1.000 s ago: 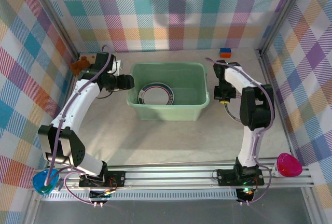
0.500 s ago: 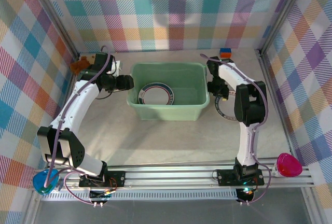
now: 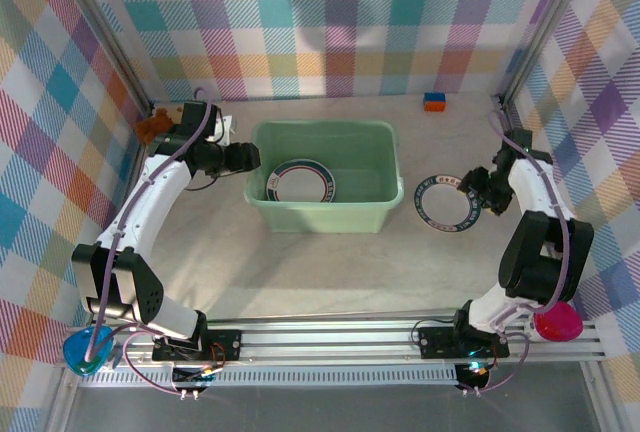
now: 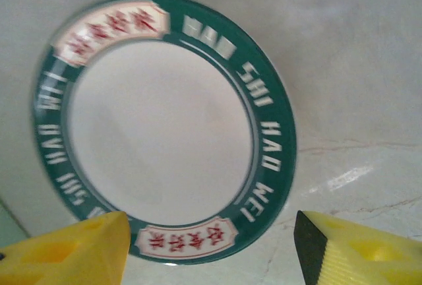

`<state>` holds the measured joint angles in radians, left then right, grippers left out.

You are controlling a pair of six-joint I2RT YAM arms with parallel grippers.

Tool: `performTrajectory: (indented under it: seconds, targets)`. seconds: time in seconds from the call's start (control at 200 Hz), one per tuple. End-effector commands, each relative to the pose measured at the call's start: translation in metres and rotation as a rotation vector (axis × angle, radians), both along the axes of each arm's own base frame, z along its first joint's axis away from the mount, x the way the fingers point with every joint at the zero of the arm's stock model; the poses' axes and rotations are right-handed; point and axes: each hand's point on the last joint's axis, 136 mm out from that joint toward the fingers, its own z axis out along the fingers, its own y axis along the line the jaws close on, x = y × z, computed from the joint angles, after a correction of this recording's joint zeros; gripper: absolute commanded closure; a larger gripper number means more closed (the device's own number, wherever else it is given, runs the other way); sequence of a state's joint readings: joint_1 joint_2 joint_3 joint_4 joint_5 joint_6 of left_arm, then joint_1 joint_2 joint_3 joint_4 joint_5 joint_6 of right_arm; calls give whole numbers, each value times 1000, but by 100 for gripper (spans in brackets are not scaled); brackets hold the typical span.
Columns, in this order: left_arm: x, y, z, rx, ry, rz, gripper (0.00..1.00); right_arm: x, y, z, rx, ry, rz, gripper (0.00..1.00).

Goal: Place the plates into the plastic bin on the countertop

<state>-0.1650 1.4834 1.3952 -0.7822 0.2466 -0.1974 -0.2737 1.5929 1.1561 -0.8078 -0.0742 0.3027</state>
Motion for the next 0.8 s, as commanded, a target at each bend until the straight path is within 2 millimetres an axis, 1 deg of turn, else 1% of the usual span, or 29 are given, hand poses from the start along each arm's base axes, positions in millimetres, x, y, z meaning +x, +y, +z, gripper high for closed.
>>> performTrajectory:
  seconds: [0.0,0.075,0.175,0.355,0.465,0.64,0.675,0.795]
  targets:
    - [-2,-1,21,-36,-53,8,36,12,7,-10,103,-79,32,35]
    - [-4,0,23,-33,-56,10,36,13,5,-23,127,-79,36,37]
    - [-7,3,24,-25,-56,19,36,13,4,-35,158,-76,31,39]
    - [-12,5,23,-23,-56,32,36,3,-8,-45,120,-29,12,41]
    - [-11,4,23,-27,-53,33,36,-3,-13,-47,103,-26,3,41]
    - [-9,4,24,-29,-51,34,36,-1,-16,-35,91,-81,-5,41]
    - [-8,3,23,-33,-50,32,36,-1,-17,-36,90,-77,-4,41]
    - [-8,3,23,-34,-49,34,36,-6,-19,-50,96,-27,-8,42]
